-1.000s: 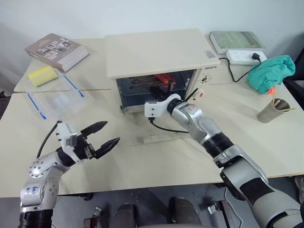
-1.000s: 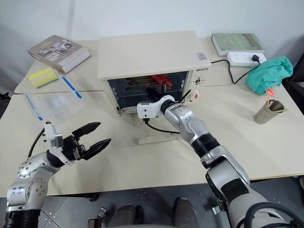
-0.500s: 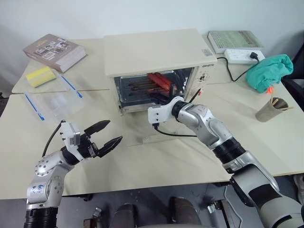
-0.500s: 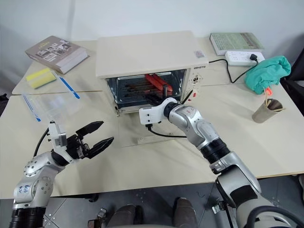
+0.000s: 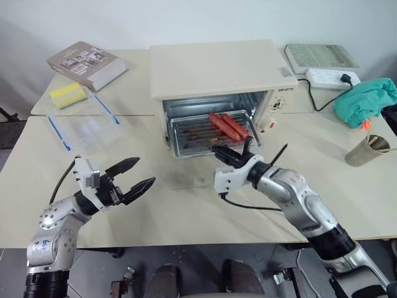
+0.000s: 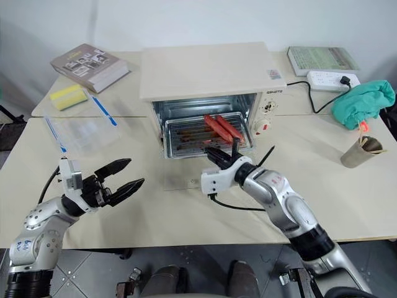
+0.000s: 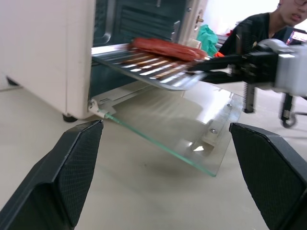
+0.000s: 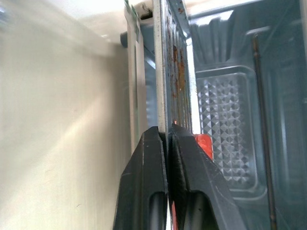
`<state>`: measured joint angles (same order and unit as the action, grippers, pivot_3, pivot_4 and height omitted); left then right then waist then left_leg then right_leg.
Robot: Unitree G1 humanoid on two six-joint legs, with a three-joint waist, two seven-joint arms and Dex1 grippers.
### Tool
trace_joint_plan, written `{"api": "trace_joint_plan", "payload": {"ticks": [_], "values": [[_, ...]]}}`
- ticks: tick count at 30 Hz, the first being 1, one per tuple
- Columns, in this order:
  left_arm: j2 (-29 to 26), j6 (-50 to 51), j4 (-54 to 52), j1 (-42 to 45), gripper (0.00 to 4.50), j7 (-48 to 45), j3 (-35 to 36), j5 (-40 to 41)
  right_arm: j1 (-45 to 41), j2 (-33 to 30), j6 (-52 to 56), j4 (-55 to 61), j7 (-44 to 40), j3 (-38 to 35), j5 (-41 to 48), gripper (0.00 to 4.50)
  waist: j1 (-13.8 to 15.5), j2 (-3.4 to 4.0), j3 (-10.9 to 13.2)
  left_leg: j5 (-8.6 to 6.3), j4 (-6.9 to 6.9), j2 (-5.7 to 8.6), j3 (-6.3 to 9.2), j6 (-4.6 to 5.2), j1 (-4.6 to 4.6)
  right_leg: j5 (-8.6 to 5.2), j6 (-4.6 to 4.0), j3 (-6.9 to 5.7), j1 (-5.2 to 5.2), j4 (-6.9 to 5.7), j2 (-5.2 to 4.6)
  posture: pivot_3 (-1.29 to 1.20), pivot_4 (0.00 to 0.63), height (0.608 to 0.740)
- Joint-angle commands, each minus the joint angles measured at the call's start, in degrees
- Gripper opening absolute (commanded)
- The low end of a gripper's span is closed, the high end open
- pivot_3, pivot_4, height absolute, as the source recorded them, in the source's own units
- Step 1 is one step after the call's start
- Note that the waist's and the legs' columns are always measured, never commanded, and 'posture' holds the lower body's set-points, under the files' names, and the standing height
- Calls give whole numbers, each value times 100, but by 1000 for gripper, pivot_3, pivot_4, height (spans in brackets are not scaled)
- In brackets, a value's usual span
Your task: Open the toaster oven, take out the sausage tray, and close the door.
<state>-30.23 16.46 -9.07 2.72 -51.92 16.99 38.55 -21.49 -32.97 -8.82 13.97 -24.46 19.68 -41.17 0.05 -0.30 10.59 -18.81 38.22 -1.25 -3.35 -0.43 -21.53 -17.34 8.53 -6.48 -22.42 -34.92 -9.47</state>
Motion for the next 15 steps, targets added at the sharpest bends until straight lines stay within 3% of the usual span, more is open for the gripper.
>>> {"api": "trace_joint_plan", "payload": {"ticks": [1,8,15], "values": [[-133,581,-332,52,4500,144,135,503,335,-135,-111,458,42,-224,-8,19,-10,-5,-1,0,2,0,-1,0,0,0,0,0,1,1,0,0,150,740],[-745,4096,-245,866,4500,1773,267,3176,801,-501,-830,790,255,-460,72,19,-18,-12,3,1,14,-5,0,0,6,0,-1,13,1,-8,0,0,150,740],[-513,5303,369,1749,4500,3343,152,4454,503,-500,-1258,674,430,-605,28,19,-49,-14,3,2,17,-2,33,-1,14,0,-1,21,5,-13,1,0,150,740]]}}
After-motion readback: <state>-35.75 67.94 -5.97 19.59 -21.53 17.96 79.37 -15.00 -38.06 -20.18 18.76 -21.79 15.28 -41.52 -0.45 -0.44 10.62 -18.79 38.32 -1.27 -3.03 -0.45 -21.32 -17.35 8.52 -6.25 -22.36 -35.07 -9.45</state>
